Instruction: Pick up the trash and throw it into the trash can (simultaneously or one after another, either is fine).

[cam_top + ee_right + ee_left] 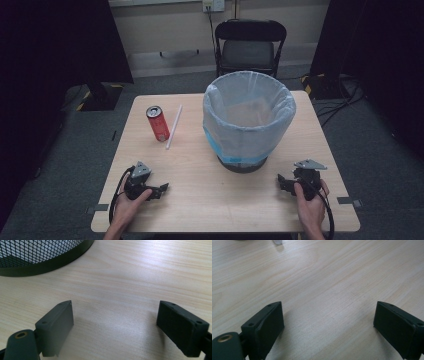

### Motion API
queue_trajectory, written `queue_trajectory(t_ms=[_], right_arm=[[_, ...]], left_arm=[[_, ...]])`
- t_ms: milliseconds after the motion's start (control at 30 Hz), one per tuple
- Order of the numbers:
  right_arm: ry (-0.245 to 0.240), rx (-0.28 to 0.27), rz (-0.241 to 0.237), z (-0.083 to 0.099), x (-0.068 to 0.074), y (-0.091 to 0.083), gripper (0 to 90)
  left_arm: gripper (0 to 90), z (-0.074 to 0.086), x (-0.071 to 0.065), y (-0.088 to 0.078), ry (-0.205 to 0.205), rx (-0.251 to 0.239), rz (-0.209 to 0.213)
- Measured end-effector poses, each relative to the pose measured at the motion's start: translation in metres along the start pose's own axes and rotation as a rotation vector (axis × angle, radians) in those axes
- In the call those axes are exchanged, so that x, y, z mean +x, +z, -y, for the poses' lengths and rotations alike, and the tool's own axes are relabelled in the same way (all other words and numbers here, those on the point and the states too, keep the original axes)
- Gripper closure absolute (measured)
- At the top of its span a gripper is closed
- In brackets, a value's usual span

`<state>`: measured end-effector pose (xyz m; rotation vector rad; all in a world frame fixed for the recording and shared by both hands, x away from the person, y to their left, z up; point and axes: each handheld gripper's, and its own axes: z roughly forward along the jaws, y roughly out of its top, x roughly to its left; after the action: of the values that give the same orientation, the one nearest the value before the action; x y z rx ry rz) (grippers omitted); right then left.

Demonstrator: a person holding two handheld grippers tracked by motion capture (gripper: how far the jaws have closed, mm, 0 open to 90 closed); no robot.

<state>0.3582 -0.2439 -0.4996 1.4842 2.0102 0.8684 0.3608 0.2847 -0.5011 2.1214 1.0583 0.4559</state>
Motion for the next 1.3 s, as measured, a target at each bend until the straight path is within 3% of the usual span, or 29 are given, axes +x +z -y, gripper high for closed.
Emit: queue_trajectory(t_ms=[367,600,633,667,833,1000,1067,1100,1300], right_arm=[[0.001,0.0,0.001,0.0,0.0,0.0,13.0],[0.0,0.0,-0.001,0.0,0.0,0.0,13.0],[0.0,0.0,0.0,0.0,0.0,0.0,13.0],[0.0,0.0,-0.001,0.0,0.0,0.0,13.0],[0.001,0.0,0.001,0.0,0.0,0.0,13.0],[0.0,0.0,0.0,0.0,0.0,0.0,13.0],[0.0,0.0,0.0,0.0,0.0,0.0,13.0],[0.0,0.0,0.0,0.0,0.0,0.0,13.0],[0.0,0.0,0.0,0.0,0.0,0.0,13.0]], left_arm=[[8.9,0.0,0.0,0.0,-0.005,0.0,-0.003],[13.6,0.0,-0.001,-0.004,-0.011,0.012,-0.012],[15.8,0.0,-0.001,-0.004,-0.017,0.012,-0.014],[16.4,0.0,0.001,-0.005,-0.049,0.002,-0.001],[16.5,-0.001,0.002,-0.006,-0.063,0.005,0.003],[17.3,-0.01,0.005,-0.01,-0.071,-0.026,0.005],[17.8,-0.019,0.008,-0.016,-0.072,-0.071,-0.004],[18.2,-0.019,0.008,-0.016,-0.072,-0.071,-0.004],[20.3,-0.031,0.022,-0.017,-0.074,-0.11,0.005]])
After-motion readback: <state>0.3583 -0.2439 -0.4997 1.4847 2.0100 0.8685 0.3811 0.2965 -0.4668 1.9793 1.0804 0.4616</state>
